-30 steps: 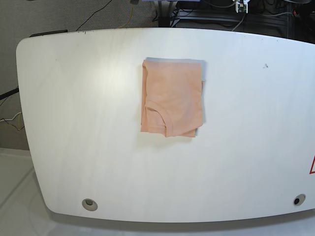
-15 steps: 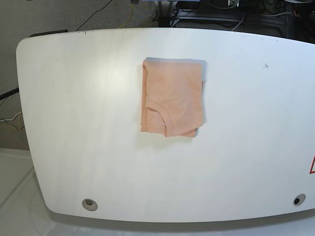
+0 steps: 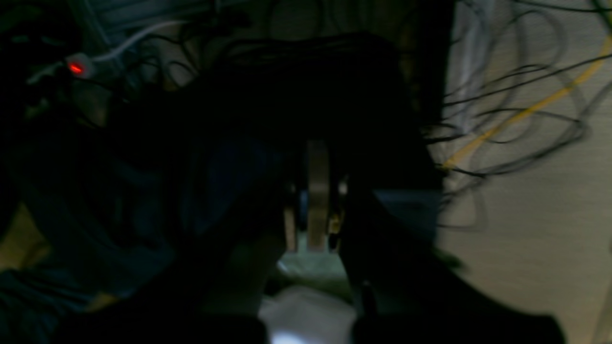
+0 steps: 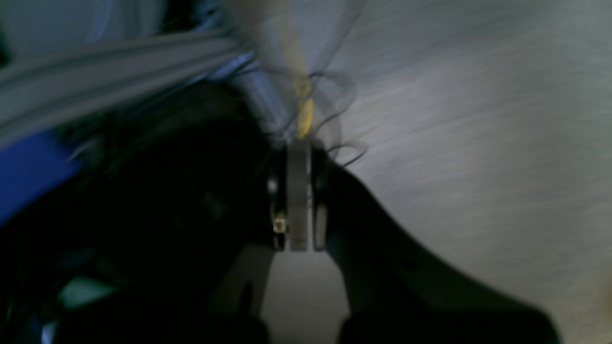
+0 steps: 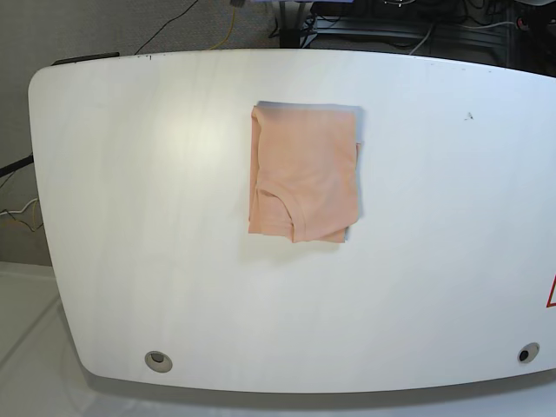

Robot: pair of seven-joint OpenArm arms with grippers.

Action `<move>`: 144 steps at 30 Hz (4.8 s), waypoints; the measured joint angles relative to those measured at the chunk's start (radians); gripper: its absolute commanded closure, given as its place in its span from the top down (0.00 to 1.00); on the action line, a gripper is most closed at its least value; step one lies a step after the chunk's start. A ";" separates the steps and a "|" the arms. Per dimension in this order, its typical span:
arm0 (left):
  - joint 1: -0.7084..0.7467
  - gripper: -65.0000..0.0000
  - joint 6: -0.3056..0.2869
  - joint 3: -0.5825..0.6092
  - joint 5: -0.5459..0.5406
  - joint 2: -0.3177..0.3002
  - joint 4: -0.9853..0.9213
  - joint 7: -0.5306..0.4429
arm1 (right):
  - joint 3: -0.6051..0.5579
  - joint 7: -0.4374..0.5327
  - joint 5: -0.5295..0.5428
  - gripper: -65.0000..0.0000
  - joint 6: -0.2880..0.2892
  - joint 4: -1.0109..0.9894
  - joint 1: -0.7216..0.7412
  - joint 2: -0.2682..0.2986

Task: Fold the T-shirt properly

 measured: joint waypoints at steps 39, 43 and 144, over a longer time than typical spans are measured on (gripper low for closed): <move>-0.361 0.00 0.121 0.063 -0.008 0.079 -0.504 -0.334 | -0.010 0.125 -0.483 0.13 -0.431 -0.436 0.304 -0.002; -0.365 0.00 0.117 0.060 -0.008 0.084 -0.504 -0.329 | -0.010 0.077 -0.517 0.09 -0.430 -0.436 0.313 -0.013; -0.360 0.00 0.117 0.061 -0.008 0.078 -0.507 -0.323 | 0.130 0.080 -0.518 0.08 -0.486 -0.438 0.307 -0.008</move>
